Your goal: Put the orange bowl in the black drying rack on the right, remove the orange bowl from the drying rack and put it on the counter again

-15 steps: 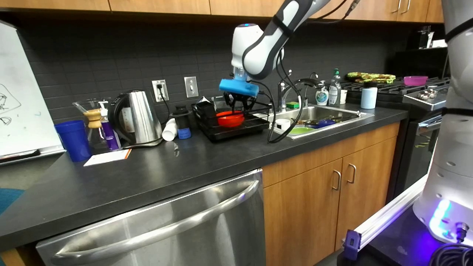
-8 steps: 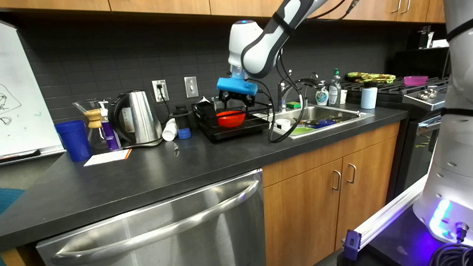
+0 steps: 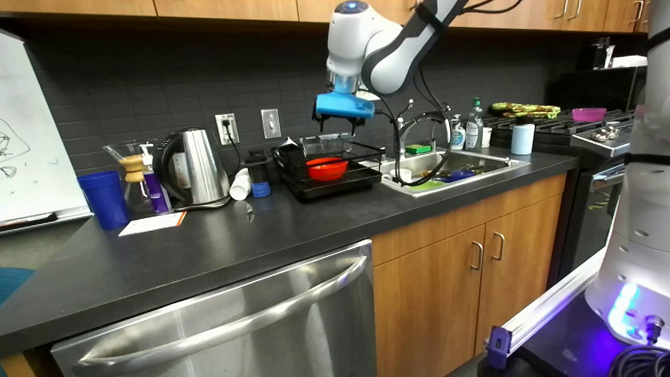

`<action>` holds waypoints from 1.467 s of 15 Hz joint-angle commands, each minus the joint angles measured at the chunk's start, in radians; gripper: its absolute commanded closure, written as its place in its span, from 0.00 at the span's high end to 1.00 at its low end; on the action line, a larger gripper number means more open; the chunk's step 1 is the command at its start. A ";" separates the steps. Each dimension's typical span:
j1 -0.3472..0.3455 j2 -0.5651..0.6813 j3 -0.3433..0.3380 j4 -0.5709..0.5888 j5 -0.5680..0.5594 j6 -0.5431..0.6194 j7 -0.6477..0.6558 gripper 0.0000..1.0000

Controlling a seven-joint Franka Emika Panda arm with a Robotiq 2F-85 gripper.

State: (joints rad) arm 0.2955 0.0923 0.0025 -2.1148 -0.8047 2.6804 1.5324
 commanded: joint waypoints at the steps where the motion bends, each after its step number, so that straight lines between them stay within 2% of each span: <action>1: 0.003 -0.168 0.023 -0.142 0.085 0.053 -0.082 1.00; 2: 0.008 -0.203 0.029 -0.175 0.143 0.069 -0.128 1.00; 3: 0.021 -0.246 0.037 -0.220 0.262 0.083 -0.228 1.00; 4: 0.072 -0.275 0.018 -0.279 0.350 0.115 -0.298 1.00; 6: 0.223 -0.365 -0.065 -0.355 0.534 0.096 -0.459 1.00; 7: 0.312 -0.422 -0.116 -0.387 0.625 0.056 -0.546 1.00; 9: 0.418 -0.531 -0.160 -0.422 0.782 -0.061 -0.711 1.00; 10: 0.437 -0.581 -0.169 -0.428 0.838 -0.142 -0.791 1.00; 12: 0.479 -0.665 -0.201 -0.435 0.878 -0.298 -0.891 1.00; 13: 0.492 -0.695 -0.216 -0.430 0.891 -0.376 -0.937 1.00; 14: 0.318 -0.595 -0.044 -0.400 0.958 -0.284 -0.922 1.00; 16: 0.330 -0.657 -0.067 -0.411 0.978 -0.366 -0.982 1.00; 22: 0.337 -0.677 -0.076 -0.432 0.981 -0.377 -1.000 1.00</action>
State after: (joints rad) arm 0.7759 -0.6022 -0.2021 -2.5497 0.0638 2.3108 0.6170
